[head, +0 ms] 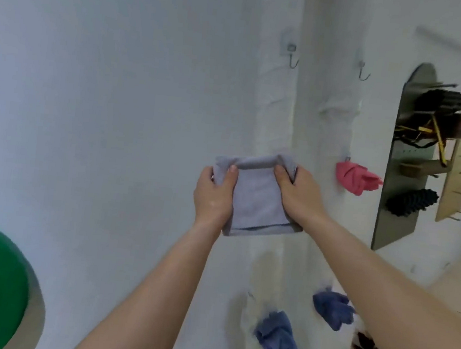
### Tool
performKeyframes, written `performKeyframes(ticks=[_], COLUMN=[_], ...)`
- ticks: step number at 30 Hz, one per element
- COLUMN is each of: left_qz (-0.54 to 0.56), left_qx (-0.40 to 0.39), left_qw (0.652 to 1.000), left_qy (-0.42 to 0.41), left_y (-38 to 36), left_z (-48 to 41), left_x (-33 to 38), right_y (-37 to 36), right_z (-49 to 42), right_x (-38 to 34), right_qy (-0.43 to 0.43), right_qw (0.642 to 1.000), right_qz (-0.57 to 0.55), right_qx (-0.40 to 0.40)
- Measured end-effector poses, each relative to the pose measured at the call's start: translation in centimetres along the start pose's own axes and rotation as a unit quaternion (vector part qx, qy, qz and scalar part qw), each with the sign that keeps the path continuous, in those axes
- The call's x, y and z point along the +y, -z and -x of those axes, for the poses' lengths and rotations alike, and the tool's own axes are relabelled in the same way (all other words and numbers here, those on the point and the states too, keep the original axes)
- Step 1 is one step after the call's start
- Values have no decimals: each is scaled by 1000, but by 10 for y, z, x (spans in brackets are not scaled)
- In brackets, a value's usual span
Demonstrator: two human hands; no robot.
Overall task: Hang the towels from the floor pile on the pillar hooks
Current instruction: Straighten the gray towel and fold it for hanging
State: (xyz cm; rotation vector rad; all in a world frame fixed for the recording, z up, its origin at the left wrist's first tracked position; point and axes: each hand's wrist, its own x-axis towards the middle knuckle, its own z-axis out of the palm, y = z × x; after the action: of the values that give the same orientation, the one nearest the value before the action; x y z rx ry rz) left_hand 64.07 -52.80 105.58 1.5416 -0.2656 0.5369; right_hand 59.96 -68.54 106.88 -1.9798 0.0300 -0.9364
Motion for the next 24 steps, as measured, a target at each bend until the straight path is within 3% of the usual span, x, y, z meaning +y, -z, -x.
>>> performKeyframes(ticks=[7,14,21,24], left_qz=[-32,-11,-119,-112], left_qx=[-1,10,23,20], left_qw=[992,990,988,991], left_qy=[-120,-142,-98,-67], left_y=[-95,-163,-189,-191], left_z=[-100,-216,-270,-271], left_x=[87,183,184,166], right_y=[57,90,70,63], right_z=[-149,-309,-379,-379], right_x=[-15,-50,-24,-8], right_qy=[70,146,70,50], right_qw=[993,976,989,983], right_qz=[-91,-141,-127,-174], right_qx=[24,74,18,-19])
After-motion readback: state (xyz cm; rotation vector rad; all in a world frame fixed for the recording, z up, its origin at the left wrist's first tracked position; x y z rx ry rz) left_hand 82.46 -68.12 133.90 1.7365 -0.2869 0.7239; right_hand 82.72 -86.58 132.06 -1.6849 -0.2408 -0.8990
